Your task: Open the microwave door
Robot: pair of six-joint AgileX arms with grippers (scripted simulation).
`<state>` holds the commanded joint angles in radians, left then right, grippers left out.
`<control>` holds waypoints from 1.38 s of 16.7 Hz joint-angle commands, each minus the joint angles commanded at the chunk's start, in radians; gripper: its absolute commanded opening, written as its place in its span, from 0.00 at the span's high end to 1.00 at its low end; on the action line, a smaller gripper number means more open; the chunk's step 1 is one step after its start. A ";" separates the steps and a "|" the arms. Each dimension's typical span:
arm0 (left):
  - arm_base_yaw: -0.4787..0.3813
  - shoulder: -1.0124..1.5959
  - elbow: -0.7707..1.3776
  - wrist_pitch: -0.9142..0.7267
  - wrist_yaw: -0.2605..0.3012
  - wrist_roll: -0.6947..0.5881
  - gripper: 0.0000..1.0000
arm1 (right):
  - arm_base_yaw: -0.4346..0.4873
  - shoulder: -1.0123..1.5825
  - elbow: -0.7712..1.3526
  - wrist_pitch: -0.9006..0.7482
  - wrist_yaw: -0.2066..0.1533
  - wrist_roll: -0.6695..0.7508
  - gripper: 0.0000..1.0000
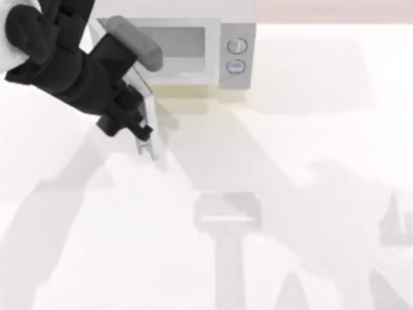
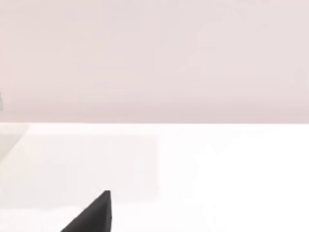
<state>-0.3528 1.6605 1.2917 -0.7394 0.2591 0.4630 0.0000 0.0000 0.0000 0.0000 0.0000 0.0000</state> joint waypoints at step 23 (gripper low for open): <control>0.089 -0.016 -0.003 -0.068 0.091 0.211 1.00 | 0.000 0.000 0.000 0.000 0.000 0.000 0.00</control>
<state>-0.2641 1.6449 1.2887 -0.8076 0.3499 0.6737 0.0000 0.0000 0.0000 0.0000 0.0000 0.0000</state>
